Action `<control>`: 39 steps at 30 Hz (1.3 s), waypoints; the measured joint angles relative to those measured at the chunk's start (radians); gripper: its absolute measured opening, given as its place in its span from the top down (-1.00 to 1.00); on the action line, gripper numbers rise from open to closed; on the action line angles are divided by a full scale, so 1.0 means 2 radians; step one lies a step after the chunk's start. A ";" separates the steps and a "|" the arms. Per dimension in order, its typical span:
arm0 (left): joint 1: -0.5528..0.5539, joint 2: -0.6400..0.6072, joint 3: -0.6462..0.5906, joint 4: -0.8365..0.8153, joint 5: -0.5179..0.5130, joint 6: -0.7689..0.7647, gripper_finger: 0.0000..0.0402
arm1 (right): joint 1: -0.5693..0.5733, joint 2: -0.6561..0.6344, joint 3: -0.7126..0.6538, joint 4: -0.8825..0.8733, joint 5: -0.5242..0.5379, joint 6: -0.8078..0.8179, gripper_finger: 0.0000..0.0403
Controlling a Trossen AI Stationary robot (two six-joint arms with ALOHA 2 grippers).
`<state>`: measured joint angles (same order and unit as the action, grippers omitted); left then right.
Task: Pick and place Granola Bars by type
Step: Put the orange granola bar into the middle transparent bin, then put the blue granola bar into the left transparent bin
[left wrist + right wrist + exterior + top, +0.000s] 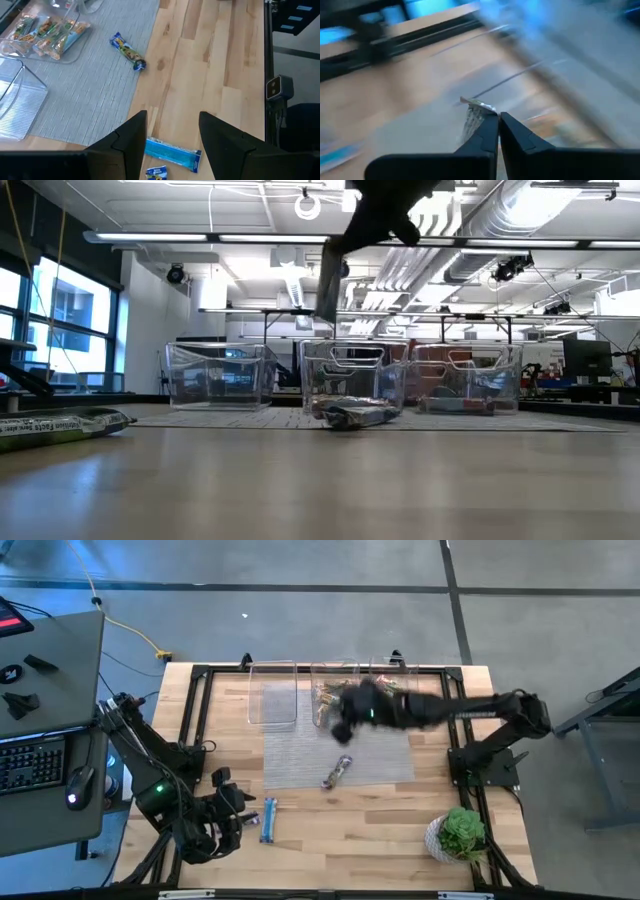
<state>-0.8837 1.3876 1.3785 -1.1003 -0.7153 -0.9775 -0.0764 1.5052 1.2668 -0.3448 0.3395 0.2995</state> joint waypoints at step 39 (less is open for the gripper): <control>0.000 0.000 0.000 0.002 -0.001 -0.015 0.13 | -0.054 0.061 -0.033 0.103 -0.139 -0.222 0.30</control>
<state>-0.8836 1.3872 1.3785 -1.0961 -0.7165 -1.0080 -0.1846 1.6281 1.1999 -0.1388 0.0619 -0.1452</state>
